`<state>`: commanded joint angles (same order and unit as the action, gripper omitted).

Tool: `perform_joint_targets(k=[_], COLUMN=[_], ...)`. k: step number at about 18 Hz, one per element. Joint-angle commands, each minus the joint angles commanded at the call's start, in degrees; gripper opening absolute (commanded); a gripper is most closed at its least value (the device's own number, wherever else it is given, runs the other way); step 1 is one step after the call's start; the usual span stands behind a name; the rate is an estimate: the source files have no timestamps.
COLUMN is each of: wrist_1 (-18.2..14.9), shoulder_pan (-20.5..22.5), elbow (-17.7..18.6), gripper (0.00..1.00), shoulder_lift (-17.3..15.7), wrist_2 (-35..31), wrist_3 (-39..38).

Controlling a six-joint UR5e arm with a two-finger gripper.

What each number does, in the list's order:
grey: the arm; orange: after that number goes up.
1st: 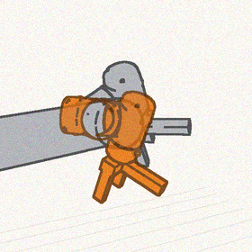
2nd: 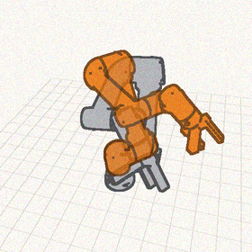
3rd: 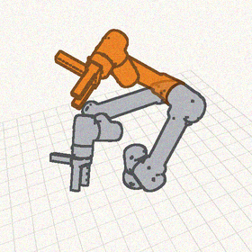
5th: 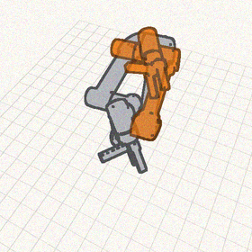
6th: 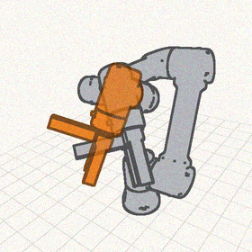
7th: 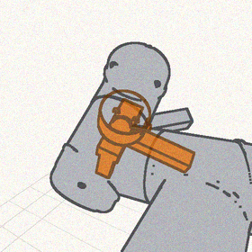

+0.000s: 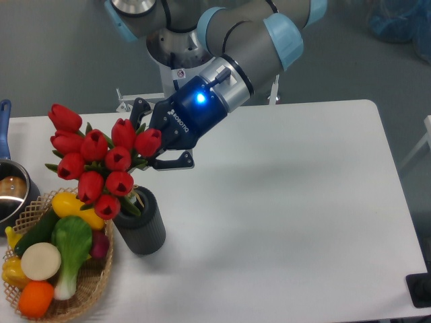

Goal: Insert the flowers into the vase
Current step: 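Lower the tulip stems down into the vase opening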

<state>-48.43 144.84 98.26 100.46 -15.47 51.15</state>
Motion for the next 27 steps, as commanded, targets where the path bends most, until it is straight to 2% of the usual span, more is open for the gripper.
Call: perform_joint_targets(k=[5, 7, 10, 15, 22, 25, 26, 27], wrist_1=[0.0, 0.0, 0.0, 0.3, 0.3, 0.3, 0.3, 0.3], shoulder_pan=[-0.1, -0.1, -0.2, -0.4, -0.5, -0.6, -0.6, -0.6], elbow=[2.0, 3.3, 5.2, 6.4, 8.3, 9.2, 9.8, 10.7], gripper=[0.04, 0.08, 0.08, 0.08, 0.16, 0.25, 0.31, 0.43], shoulder_lift=[0.4, 1.1, 2.3, 3.6, 5.8, 5.9, 5.8, 5.6], wrist_2=[-0.3, -0.3, -0.4, -0.4, -0.5, -0.5, -0.5, -0.5], wrist_3=[2.5, 5.0, 8.7, 10.6, 13.6, 14.6, 15.1, 15.8])
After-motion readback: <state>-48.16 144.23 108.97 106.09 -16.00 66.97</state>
